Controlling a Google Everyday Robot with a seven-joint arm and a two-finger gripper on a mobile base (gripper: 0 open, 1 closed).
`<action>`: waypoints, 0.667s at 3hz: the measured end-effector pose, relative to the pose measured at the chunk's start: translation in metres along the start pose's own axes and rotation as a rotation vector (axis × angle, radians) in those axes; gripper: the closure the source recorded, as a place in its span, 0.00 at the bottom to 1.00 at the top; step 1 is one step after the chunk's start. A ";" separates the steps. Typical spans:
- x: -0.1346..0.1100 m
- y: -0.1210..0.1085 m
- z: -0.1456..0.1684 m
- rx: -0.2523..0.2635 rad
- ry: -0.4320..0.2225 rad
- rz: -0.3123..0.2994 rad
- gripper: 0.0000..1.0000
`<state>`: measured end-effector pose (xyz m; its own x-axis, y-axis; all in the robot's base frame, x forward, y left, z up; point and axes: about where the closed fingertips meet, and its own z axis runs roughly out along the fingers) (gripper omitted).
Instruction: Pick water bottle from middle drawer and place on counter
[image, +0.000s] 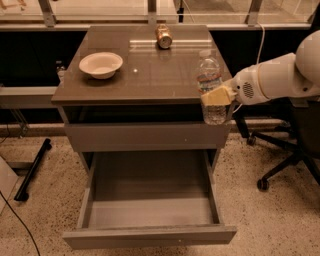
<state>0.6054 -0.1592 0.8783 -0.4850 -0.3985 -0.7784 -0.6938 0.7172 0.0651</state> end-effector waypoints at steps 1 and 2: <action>-0.023 -0.009 -0.011 0.091 0.002 -0.078 1.00; -0.038 -0.016 -0.016 0.145 0.013 -0.137 1.00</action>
Offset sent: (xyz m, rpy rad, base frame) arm 0.0338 -0.0117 0.0578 -0.2305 -0.1855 -0.0404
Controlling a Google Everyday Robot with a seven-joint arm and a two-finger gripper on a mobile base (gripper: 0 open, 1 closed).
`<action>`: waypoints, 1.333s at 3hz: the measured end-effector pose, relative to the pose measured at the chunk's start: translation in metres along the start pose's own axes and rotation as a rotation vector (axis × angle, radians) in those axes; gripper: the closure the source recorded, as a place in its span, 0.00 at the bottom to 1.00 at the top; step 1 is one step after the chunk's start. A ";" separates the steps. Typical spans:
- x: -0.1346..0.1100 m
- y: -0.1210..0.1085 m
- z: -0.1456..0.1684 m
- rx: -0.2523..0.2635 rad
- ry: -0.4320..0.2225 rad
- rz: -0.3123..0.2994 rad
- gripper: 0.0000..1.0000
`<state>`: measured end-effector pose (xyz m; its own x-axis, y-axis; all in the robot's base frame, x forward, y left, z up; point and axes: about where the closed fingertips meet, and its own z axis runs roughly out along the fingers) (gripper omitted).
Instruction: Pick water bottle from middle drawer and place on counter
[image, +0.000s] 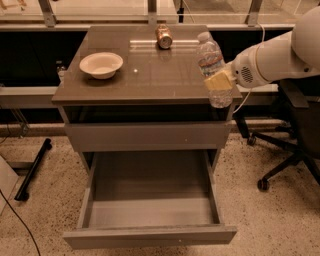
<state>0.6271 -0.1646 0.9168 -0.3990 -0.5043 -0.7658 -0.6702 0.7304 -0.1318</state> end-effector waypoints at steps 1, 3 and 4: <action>-0.019 -0.010 0.013 0.035 -0.001 -0.052 1.00; -0.054 -0.030 0.073 0.038 0.040 -0.148 0.97; -0.062 -0.033 0.095 0.029 0.066 -0.179 0.91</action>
Offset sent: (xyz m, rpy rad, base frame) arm 0.0884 0.0355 0.0094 -0.1158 -0.0843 0.0449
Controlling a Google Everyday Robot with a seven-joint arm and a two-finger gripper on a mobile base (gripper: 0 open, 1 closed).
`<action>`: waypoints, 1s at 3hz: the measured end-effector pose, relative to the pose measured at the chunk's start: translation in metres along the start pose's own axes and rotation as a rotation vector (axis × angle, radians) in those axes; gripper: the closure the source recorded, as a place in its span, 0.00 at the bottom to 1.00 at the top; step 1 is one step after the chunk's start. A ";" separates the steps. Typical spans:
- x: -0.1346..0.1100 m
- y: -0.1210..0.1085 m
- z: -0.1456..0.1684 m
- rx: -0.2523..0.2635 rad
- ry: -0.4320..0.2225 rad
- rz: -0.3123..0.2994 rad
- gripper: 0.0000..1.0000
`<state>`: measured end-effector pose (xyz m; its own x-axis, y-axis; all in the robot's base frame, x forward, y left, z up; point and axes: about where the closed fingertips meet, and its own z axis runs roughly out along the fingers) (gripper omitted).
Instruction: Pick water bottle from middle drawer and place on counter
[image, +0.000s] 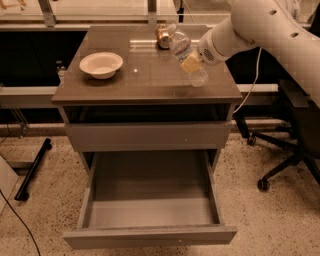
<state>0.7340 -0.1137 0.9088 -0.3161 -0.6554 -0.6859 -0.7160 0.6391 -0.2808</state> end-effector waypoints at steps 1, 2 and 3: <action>-0.013 -0.003 0.034 -0.012 0.038 -0.048 0.65; -0.023 -0.004 0.049 -0.043 0.029 -0.038 0.42; -0.023 -0.003 0.050 -0.044 0.028 -0.039 0.19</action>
Offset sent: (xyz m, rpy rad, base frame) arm 0.0568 0.0424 -0.0138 -0.0022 0.0450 0.0630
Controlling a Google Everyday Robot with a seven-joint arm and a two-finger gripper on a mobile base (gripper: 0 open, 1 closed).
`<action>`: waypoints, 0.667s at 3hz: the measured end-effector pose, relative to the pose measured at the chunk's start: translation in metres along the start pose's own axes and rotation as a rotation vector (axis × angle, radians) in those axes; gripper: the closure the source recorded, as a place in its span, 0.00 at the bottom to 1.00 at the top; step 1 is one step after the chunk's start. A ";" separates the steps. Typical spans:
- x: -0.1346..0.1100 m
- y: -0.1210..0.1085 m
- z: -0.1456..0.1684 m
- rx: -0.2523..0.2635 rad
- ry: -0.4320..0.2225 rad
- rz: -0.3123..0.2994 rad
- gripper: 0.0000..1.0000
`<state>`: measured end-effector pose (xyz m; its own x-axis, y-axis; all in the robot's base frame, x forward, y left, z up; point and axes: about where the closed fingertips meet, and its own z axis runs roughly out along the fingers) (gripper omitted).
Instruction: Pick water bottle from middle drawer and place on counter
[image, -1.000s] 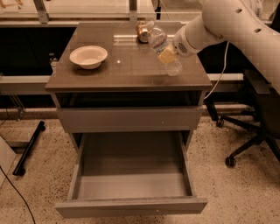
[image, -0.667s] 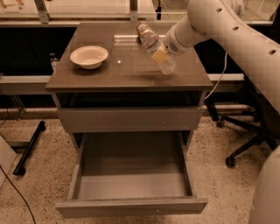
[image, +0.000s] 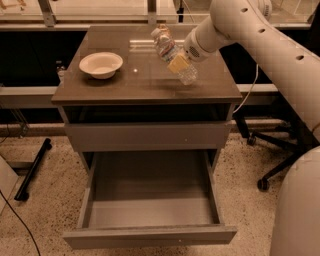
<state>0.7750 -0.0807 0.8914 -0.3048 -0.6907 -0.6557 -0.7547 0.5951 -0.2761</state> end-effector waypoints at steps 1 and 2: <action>0.000 0.002 0.003 -0.005 0.002 0.000 0.00; 0.000 0.002 0.003 -0.005 0.002 0.000 0.00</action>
Offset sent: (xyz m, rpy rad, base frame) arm 0.0003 0.0015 -0.0023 -0.0002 0.0033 0.0023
